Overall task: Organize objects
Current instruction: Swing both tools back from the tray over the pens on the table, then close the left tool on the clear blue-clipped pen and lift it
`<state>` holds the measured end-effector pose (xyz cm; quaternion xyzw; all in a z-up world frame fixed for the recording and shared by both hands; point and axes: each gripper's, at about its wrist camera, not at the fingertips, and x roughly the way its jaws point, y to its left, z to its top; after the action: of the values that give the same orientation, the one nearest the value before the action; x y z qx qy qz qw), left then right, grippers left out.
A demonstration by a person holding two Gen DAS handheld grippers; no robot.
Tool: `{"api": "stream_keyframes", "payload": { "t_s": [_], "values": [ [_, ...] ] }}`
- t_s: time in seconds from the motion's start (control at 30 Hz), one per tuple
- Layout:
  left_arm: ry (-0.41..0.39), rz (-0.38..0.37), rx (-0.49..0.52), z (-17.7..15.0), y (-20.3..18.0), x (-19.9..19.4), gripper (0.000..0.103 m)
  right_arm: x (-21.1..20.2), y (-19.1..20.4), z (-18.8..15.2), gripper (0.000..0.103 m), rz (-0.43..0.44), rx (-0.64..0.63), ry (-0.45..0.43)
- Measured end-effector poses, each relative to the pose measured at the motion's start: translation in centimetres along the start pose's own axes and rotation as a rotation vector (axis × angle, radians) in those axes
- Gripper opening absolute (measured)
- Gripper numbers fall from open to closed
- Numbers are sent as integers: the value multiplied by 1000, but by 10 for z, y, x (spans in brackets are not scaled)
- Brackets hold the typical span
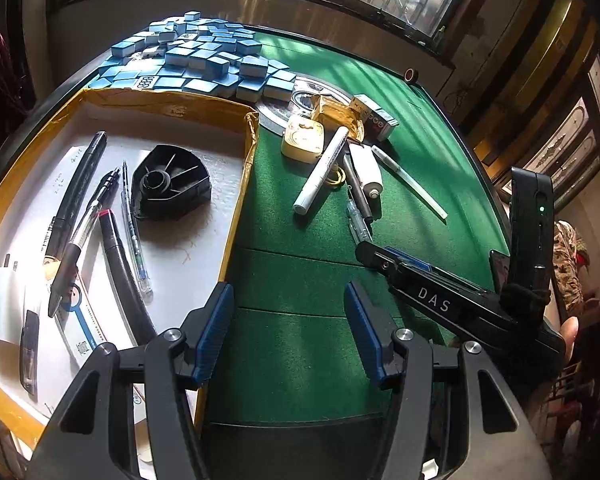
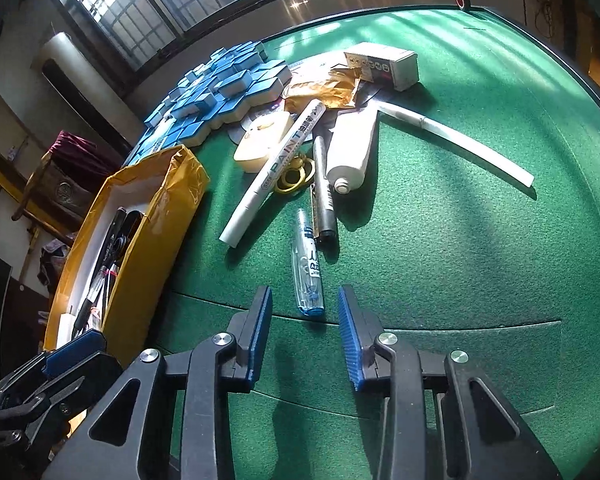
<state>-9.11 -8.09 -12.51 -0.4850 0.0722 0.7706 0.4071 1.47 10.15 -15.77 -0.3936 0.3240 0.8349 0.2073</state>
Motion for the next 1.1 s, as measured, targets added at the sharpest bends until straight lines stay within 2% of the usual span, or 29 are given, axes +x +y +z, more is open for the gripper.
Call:
{"api": "stream_keyframes", "payload": {
  "t_s": [0.2,0.3,0.37,0.57,0.8,0.9,0.97,1.0,1.07,1.1],
  "values": [
    [-2,-9,-10,5,-1,1,56,-5,-1,-12,29,120,6,2],
    [3,-9,0,8,-6,6,56,-12,-14,-15,30,54,49,-12],
    [6,-10,21,10,-14,11,56,-17,-23,-15,30,48,75,-17],
    [52,12,87,19,-40,38,56,-33,-45,-9,31,-47,140,-63],
    [78,69,132,26,-63,74,55,-34,-60,-10,31,-18,179,-58],
    [77,85,149,28,-70,87,46,-35,-61,-10,31,-23,174,-55],
    [119,89,148,29,-71,98,32,-35,-61,-11,31,-19,173,-53],
    [90,102,165,29,-74,97,30,-35,-60,-11,31,-20,172,-54],
    [83,126,188,28,-76,98,14,-35,-59,-12,32,-24,168,-53],
    [88,131,186,27,-74,98,13,-35,-58,-12,33,-27,166,-52]
  ]
}}
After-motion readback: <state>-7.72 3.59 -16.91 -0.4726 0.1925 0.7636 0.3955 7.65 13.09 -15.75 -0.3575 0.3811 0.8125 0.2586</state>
